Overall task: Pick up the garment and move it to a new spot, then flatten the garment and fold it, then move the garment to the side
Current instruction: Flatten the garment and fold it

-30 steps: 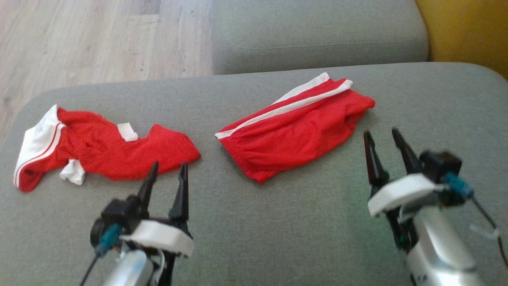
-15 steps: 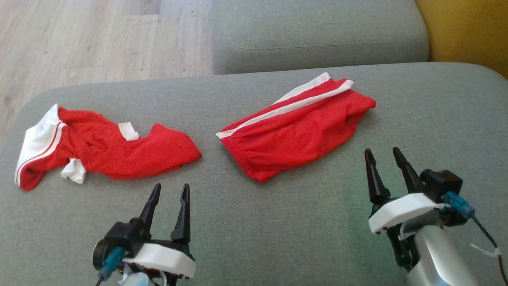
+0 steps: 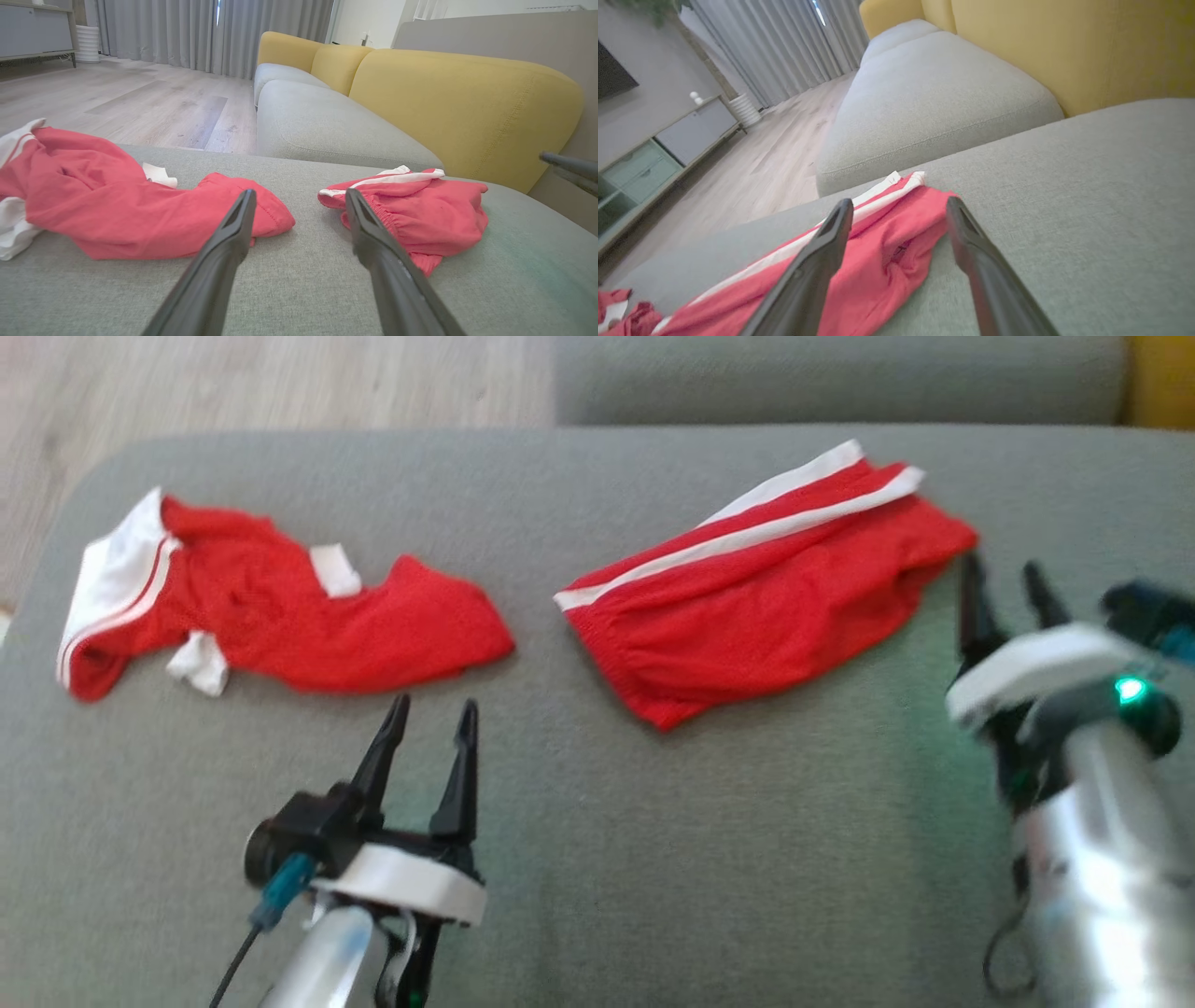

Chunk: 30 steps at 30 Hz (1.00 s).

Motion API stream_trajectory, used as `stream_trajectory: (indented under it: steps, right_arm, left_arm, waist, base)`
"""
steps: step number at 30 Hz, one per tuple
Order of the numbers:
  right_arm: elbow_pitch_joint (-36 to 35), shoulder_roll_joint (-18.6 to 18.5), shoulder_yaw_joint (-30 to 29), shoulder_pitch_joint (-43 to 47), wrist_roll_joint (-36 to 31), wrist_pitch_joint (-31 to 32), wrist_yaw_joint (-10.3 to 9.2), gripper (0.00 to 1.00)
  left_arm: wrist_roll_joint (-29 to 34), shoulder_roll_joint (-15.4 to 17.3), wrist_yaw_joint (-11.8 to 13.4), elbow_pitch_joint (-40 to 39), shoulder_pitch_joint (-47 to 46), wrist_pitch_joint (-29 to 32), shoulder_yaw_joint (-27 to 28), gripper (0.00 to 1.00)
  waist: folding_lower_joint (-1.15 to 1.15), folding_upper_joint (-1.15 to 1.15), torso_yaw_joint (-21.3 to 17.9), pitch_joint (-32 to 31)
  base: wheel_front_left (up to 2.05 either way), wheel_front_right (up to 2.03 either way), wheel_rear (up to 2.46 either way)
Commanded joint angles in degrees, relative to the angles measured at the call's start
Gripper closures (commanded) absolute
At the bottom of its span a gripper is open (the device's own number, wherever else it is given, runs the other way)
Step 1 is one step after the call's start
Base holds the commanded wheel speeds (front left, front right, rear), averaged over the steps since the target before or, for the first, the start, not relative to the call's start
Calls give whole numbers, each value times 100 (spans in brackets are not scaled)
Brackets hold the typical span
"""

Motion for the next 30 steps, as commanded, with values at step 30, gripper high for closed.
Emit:
stream_trajectory:
  steps: [30]
  right_arm:
    - [2592, -94, -4933, -2986, -3811, 1326, -4, 0]
  left_arm:
    - [81, -336, -368, 36, -898, -47, -47, 0]
  waist:
    - [-1, 0, 1113, 1331]
  base:
    - [0, 0, 0]
